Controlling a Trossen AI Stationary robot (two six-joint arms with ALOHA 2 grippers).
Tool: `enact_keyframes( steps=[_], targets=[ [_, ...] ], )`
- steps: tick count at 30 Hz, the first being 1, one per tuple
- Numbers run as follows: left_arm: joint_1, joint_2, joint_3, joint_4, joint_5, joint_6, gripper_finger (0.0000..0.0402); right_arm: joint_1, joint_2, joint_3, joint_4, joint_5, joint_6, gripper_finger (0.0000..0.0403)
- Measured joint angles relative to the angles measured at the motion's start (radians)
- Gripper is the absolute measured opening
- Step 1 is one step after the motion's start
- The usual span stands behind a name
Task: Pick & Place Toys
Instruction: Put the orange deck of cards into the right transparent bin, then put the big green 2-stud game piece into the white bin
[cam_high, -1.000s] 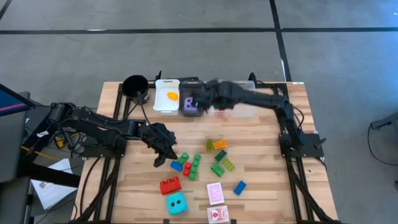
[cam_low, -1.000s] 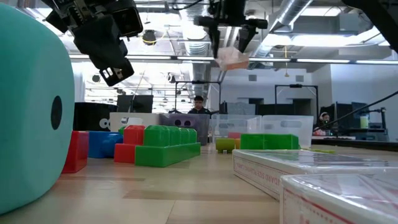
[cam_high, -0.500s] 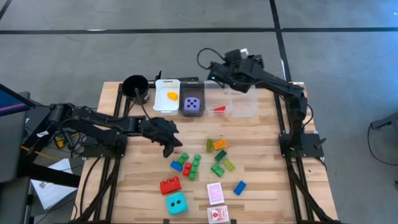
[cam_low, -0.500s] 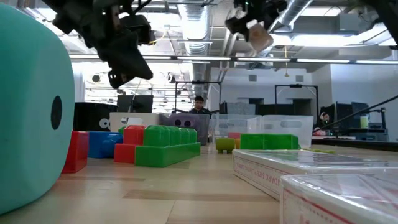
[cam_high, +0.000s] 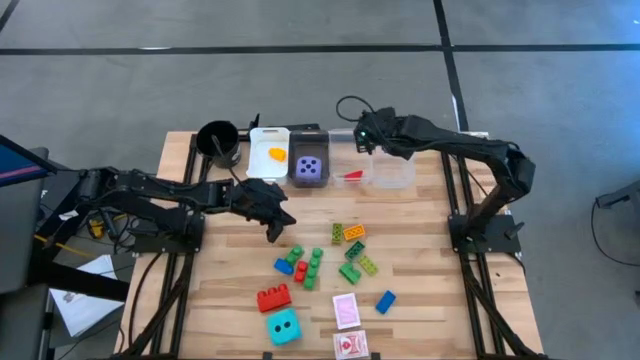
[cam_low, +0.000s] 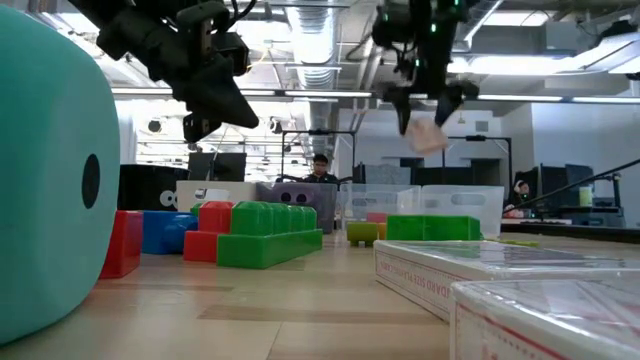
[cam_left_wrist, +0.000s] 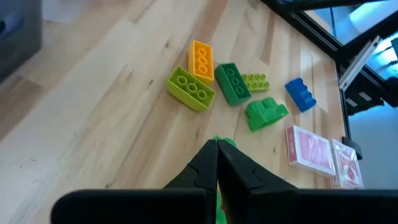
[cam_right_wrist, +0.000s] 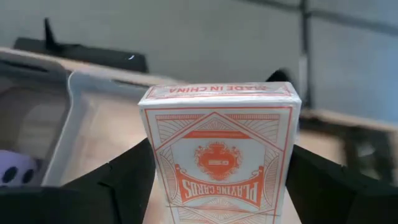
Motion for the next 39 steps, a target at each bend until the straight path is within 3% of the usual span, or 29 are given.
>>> enact_keyframes(
  steps=[7, 20, 25, 27, 33, 39],
  targets=[
    [-0.004, 0.0, 0.0, 0.0, 0.001, 0.0, 0.0, -0.112, 0.059, -0.071, -0.032, -0.22, -0.011, 0.0297],
    [-0.004, 0.0, 0.0, 0.005, 0.001, -0.029, 0.0, -0.213, 0.102, -0.069, -0.045, -0.394, -0.087, 0.0297],
    [-0.004, 0.0, 0.0, 0.005, 0.001, -0.028, 0.0, -0.232, 0.102, -0.069, -0.046, -0.41, -0.1, 0.0372],
    [-0.004, 0.0, 0.0, 0.005, 0.001, -0.028, 0.0, -0.237, 0.102, -0.069, -0.046, -0.43, -0.101, 0.0384],
    [-0.004, 0.0, 0.0, 0.005, 0.001, -0.026, 0.0, -0.236, 0.102, -0.069, -0.046, -0.438, -0.114, 0.0342],
    [-0.004, 0.0, 0.0, 0.005, 0.001, -0.024, 0.0, -0.182, 0.091, -0.069, -0.042, -0.457, -0.16, 0.033]
  ],
)
